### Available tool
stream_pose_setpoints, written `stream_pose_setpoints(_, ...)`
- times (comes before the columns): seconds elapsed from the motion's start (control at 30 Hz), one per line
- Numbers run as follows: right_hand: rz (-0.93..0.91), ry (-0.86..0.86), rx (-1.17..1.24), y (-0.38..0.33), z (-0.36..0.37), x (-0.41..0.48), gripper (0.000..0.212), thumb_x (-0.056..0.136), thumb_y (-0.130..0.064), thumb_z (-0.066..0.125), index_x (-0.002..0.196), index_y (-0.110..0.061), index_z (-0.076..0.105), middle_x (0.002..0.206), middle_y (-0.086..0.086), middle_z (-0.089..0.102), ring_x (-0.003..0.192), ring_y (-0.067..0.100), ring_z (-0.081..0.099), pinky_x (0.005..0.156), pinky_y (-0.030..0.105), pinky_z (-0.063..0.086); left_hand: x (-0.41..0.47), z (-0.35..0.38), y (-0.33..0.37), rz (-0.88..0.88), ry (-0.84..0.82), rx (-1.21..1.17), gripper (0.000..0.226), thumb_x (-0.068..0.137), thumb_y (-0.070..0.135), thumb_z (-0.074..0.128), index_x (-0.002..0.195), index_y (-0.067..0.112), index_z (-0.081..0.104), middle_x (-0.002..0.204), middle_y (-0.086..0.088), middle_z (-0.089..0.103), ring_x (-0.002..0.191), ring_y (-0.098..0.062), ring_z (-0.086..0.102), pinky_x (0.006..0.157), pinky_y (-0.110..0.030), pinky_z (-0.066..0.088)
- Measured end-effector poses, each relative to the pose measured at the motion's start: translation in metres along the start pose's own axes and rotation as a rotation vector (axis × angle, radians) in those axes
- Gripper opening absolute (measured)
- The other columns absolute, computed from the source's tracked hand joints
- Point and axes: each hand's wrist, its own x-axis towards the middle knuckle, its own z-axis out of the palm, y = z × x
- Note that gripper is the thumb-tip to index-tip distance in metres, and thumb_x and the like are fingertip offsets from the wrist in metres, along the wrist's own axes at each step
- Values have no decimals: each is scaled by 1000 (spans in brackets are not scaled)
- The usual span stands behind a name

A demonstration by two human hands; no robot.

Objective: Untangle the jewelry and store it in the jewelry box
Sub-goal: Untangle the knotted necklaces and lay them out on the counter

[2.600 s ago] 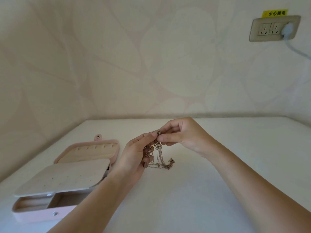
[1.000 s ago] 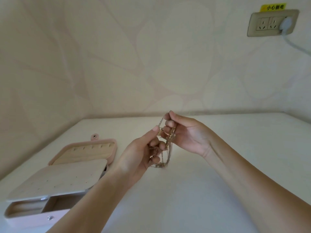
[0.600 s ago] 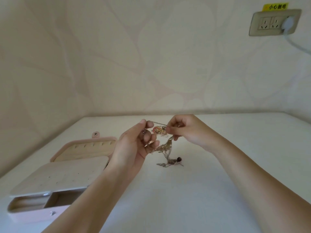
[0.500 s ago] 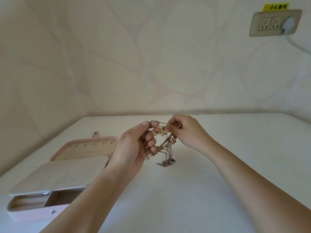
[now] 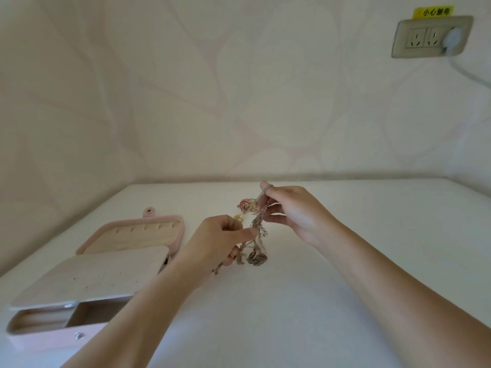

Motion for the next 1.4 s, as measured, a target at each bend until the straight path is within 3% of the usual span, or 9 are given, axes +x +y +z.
stream_pose_setpoints(0.23, 127, -113, -109, -3, 1, -5, 55, 96, -48, 43, 69, -6, 63, 62, 10, 61, 47, 20, 54, 45, 25, 48, -4, 1, -1, 50, -113, -110, 14, 82, 19, 70, 79, 7, 65, 59, 3, 48, 43, -8, 32, 37, -16, 23)
stream_pose_setpoints(0.37, 77, -221, -83, -6, -9, -5, 32, 95, -31, 54, 79, -6, 64, 63, 7, 60, 48, 14, 54, 50, 25, 51, -3, 0, -1, 68, -68, -183, 11, 84, 19, 68, 81, 8, 68, 61, 6, 56, 44, -7, 33, 38, -15, 23)
stream_pose_setpoints(0.53, 41, -319, -145, -8, -16, -5, 3, 84, -10, 68, 86, -8, 67, 69, 1, 65, 60, 10, 59, 64, 21, 53, 0, -3, 2, 72, -61, -327, 10, 83, 20, 66, 79, 12, 62, 52, 5, 43, 41, -5, 23, 37, -14, 18)
stream_pose_setpoints(0.63, 52, -298, -186, -5, -14, -4, 15, 77, -4, 74, 89, -9, 66, 70, -3, 67, 69, 13, 61, 70, 23, 55, -2, -3, 4, 84, -80, -368, 9, 85, 22, 62, 80, 15, 62, 49, 7, 39, 41, -4, 23, 37, -13, 17)
stream_pose_setpoints(0.87, 300, -513, -359, -5, -3, -13, 28, 88, -33, 61, 94, -7, 66, 80, 5, 70, 66, 10, 64, 59, 19, 52, -4, -3, 7, 182, -98, -396, 19, 93, 18, 52, 102, 24, 68, 50, 8, 35, 38, -1, 28, 35, -11, 22)
stream_pose_setpoints(1.0, 316, -586, -329, -5, 0, -15, 15, 89, -24, 61, 85, -12, 68, 78, 4, 70, 64, 10, 63, 60, 17, 52, -6, -5, 8, 237, -114, -409, 26, 94, 18, 51, 111, 29, 66, 53, 8, 34, 41, -2, 31, 37, -12, 23)
stream_pose_setpoints(1.13, 261, -559, -298, 3, 10, -15, 7, 87, -13, 65, 81, -15, 68, 73, -2, 67, 62, 8, 61, 63, 17, 52, -9, -5, 11, 273, -139, -422, 28, 94, 17, 50, 115, 29, 64, 53, 6, 32, 43, -2, 29, 36, -12, 25)
stream_pose_setpoints(1.23, 164, -515, -294, 10, 16, -14, 6, 84, -11, 68, 90, -9, 70, 75, -1, 65, 61, 6, 59, 61, 16, 50, -10, -8, 15, 282, -162, -472, 32, 92, 17, 51, 120, 29, 62, 51, 7, 32, 42, -3, 27, 36, -12, 26)
stream_pose_setpoints(1.4, -49, -297, -319, 4, 7, -9, 12, 80, -13, 74, 91, -8, 75, 79, -1, 68, 71, 7, 61, 65, 16, 51, -11, -15, 20, 295, -144, -520, 41, 80, 21, 56, 121, 27, 61, 49, 6, 30, 38, -3, 27, 39, -15, 20)
